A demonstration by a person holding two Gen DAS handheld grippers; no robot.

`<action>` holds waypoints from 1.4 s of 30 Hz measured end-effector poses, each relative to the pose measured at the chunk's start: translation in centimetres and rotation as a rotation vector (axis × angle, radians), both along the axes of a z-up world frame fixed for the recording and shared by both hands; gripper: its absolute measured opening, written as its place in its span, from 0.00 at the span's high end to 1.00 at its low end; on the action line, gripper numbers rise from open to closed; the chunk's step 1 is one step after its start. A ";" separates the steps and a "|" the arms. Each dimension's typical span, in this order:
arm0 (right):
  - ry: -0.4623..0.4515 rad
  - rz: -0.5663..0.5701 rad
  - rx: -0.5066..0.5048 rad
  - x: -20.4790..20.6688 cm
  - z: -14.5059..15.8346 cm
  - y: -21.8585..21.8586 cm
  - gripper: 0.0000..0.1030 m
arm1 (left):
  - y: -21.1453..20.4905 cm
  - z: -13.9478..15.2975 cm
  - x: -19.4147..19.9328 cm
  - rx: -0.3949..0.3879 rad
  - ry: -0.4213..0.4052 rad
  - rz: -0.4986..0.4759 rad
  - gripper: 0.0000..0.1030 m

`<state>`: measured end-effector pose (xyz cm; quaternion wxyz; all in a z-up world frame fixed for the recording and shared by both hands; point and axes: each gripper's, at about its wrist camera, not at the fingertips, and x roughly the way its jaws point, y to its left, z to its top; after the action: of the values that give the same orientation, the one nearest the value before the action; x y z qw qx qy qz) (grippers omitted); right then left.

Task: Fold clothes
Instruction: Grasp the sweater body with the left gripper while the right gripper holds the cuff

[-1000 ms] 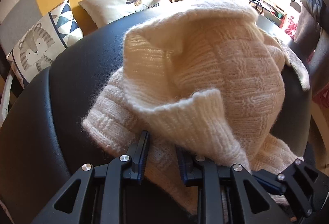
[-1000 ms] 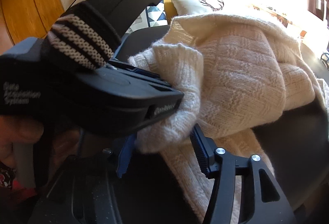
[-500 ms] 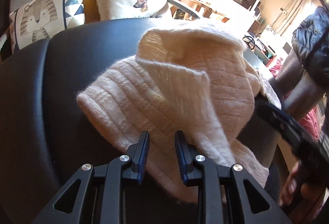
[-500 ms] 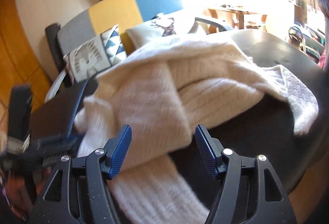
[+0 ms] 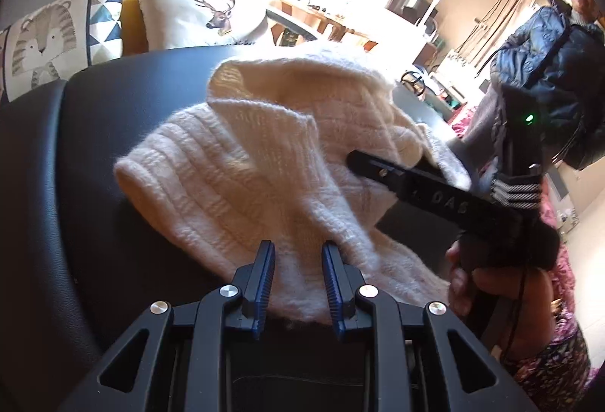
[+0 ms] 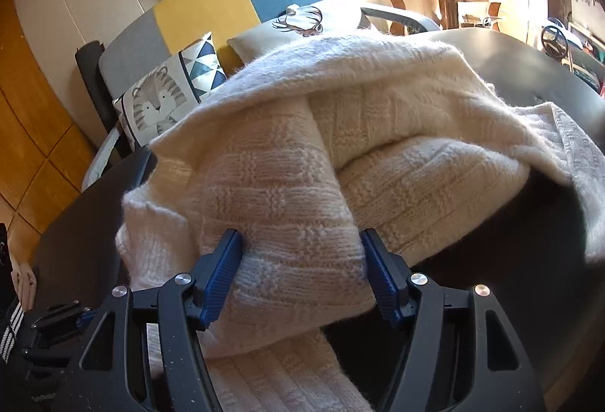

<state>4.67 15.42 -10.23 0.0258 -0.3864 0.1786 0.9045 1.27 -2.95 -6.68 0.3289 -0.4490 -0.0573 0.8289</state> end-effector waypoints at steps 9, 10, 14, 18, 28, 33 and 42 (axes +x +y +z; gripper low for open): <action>-0.010 0.000 -0.013 -0.1 -0.5 0.2 0.34 | -0.8 1.2 0.7 0.088 0.032 -0.031 0.75; -0.009 -0.001 -0.016 -0.1 -0.5 0.2 0.34 | -0.7 1.5 1.0 0.094 0.044 -0.043 0.75; -0.007 -0.002 -0.027 0.2 -0.6 0.4 0.34 | 0.0 2.3 2.1 0.089 0.106 -0.094 0.75; -0.009 -0.001 -0.022 0.2 -0.6 0.3 0.34 | 1.5 1.1 1.6 -0.142 0.172 -0.034 0.75; -0.009 0.003 -0.007 0.1 -0.6 0.1 0.34 | 1.1 -1.4 0.9 0.008 0.024 -0.037 0.75; -0.012 0.006 0.011 -0.2 -0.5 -0.1 0.34 | 3.6 -2.9 -0.9 -0.123 0.044 -0.015 0.65; -0.025 0.000 0.045 -0.5 -0.8 -0.6 0.45 | 5.2 -2.7 -1.1 -0.208 0.057 -0.060 0.80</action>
<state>4.19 14.77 -11.01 0.0366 -0.3971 0.1580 0.9033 0.13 2.24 -9.42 0.3064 -0.4584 0.0519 0.8326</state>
